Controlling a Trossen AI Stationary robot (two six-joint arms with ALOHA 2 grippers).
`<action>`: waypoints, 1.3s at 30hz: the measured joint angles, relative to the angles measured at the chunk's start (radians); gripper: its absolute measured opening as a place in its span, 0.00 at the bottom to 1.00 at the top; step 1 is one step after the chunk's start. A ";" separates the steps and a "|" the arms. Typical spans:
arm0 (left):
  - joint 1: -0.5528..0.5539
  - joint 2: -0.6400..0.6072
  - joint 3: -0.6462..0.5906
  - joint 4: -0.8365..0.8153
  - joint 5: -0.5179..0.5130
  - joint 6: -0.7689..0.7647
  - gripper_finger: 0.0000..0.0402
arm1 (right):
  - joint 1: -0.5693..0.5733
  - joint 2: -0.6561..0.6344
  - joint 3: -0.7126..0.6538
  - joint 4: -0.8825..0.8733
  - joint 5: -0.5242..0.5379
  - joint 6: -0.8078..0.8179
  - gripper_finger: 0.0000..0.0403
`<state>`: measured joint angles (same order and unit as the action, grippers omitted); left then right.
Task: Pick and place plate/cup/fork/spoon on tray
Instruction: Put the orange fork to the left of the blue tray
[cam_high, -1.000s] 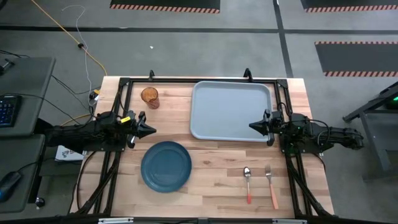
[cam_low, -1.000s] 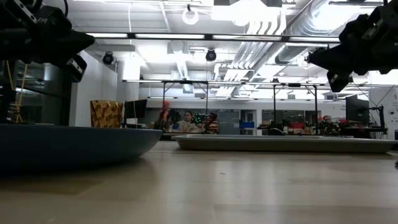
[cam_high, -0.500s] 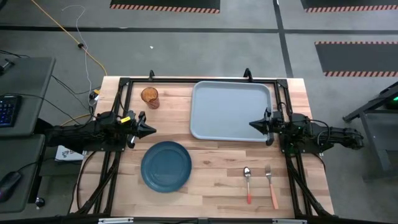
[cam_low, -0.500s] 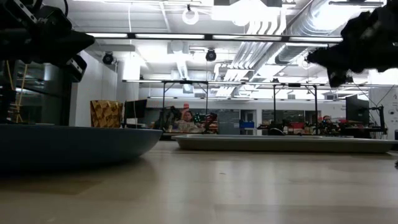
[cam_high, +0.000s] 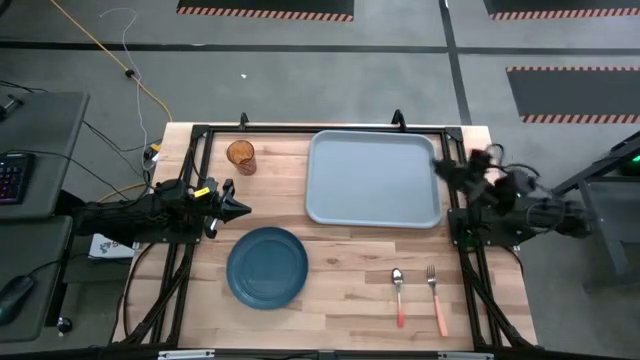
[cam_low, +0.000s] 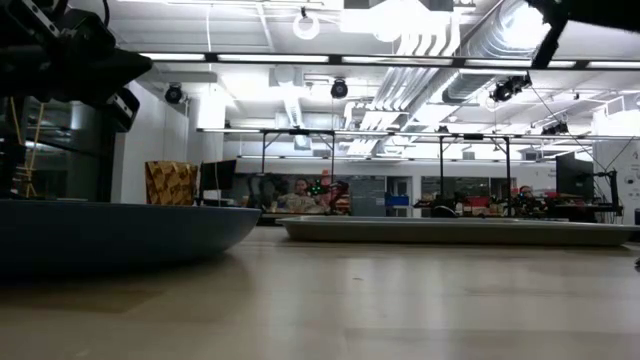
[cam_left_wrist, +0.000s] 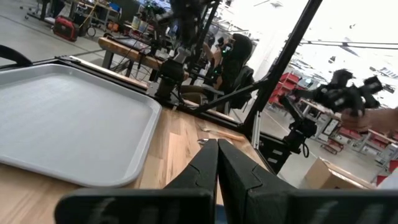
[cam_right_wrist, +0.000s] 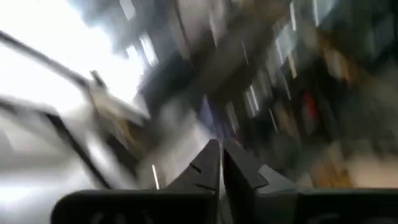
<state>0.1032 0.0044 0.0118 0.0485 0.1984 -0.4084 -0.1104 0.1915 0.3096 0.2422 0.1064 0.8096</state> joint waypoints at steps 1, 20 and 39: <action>0.000 0.000 0.000 0.000 0.000 0.000 0.00 | 0.000 0.043 0.066 -0.163 -0.071 0.012 0.07; 0.000 0.000 0.000 0.000 0.000 0.000 0.00 | 0.606 0.466 0.249 -1.175 -0.298 0.924 0.40; 0.000 0.000 0.000 0.000 0.000 0.000 0.00 | 0.918 1.156 0.331 -0.860 -0.370 1.471 0.40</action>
<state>0.1029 0.0044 0.0117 0.0486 0.1982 -0.4084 0.8077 1.3477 0.6410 -0.6182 -0.2638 2.2810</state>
